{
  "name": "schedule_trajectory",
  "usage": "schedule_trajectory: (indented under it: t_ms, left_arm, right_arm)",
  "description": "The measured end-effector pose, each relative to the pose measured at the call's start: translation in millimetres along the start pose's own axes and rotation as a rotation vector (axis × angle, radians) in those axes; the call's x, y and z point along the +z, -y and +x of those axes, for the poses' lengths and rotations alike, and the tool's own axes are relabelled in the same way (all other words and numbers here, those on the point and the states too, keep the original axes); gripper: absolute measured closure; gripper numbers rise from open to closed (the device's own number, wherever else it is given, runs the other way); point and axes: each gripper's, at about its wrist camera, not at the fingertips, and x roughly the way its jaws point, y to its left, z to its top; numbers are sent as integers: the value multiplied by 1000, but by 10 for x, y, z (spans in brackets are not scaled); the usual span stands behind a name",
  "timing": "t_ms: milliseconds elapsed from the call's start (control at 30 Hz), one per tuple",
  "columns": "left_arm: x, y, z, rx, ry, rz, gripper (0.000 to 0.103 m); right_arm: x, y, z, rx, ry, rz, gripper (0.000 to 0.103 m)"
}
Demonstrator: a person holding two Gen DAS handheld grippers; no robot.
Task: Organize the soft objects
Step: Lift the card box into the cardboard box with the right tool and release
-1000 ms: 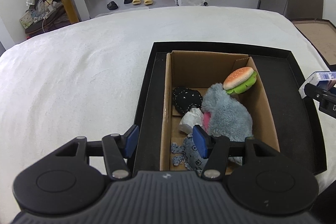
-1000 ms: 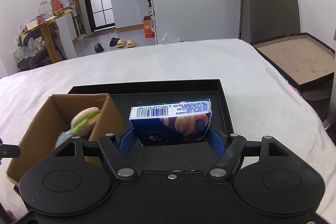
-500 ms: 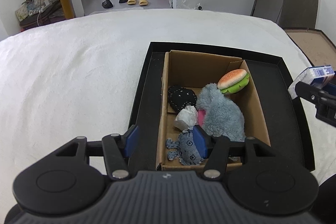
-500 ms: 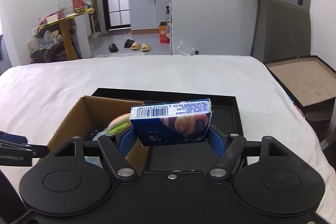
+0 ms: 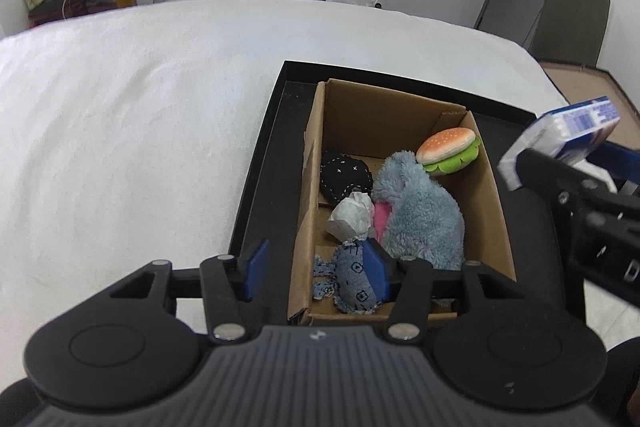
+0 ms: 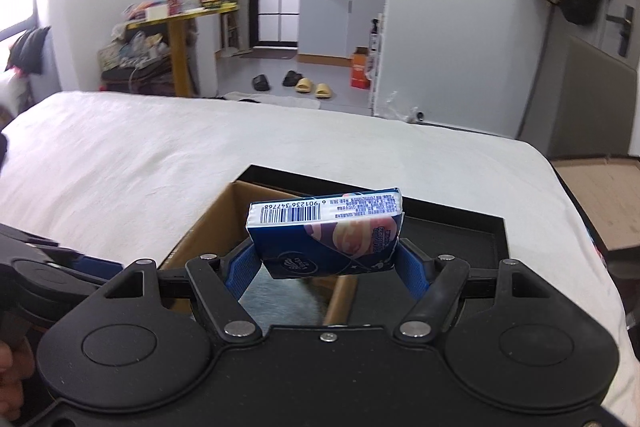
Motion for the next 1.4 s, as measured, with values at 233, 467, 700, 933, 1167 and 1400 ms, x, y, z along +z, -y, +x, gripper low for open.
schedule_trajectory:
  t_ms: [233, 467, 700, 933, 1167, 1400]
  left_arm:
    - [1, -107, 86, -39, -33, -41, 70]
    - [12, -129, 231, -64, -80, -45, 76]
    - [18, -152, 314, -63, -107, -59, 86]
    - [33, -174, 314, -66, -106, -75, 87]
    - [24, -162, 279, -61, -97, -71, 86]
    - [16, -147, 197, -52, -86, -63, 86]
  right_arm:
    - [122, -251, 103, 49, -31, -90, 32]
    - [193, -331, 202, 72, -75, -145, 32]
    - [196, -351, 289, 62, -106, -161, 32]
    - [273, -396, 370, 117, -128, -179, 29]
    - [268, -405, 315, 111, -111, -187, 26]
    - [131, -267, 150, 99, -116, -116, 25]
